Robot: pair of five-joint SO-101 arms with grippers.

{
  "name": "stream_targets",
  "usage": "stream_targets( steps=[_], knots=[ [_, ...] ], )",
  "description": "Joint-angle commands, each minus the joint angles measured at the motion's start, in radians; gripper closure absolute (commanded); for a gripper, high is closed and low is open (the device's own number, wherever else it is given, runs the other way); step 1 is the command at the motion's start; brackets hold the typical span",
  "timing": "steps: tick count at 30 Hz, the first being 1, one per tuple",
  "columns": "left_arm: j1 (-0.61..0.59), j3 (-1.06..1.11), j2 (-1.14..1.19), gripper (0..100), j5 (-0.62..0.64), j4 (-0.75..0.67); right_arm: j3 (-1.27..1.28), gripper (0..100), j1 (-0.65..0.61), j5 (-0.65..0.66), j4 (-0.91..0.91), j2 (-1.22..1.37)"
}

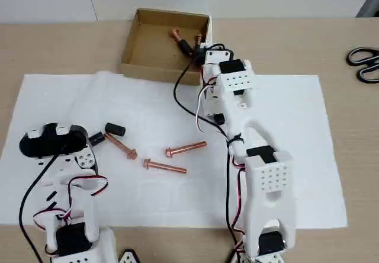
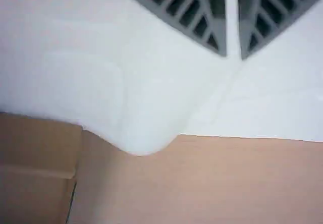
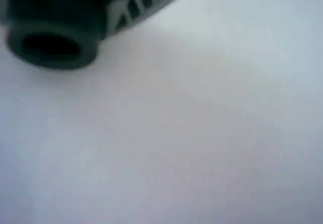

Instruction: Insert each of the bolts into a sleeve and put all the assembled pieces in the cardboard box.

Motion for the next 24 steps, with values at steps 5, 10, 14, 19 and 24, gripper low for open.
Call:
stream_targets(
  steps=[5,10,14,19,24],
  knots=[
    [0.006,-0.03,-0.015,99,0.006,0.0,0.003,99.4,0.022,-0.006,0.097,0.016],
    [0.006,-0.03,-0.015,99,0.006,0.0,0.003,99.4,0.008,-0.005,0.189,0.016],
    [0.005,-0.03,-0.015,99,0.006,0.0,0.003,99.4,0.008,-0.003,0.205,0.005],
    [0.003,-0.03,-0.015,99,0.006,0.0,0.008,99.4,0.035,-0.003,0.223,-0.105],
    [0.003,-0.03,-0.015,99,0.006,0.0,0.014,99.4,0.101,0.035,0.265,-0.193]
  ],
)
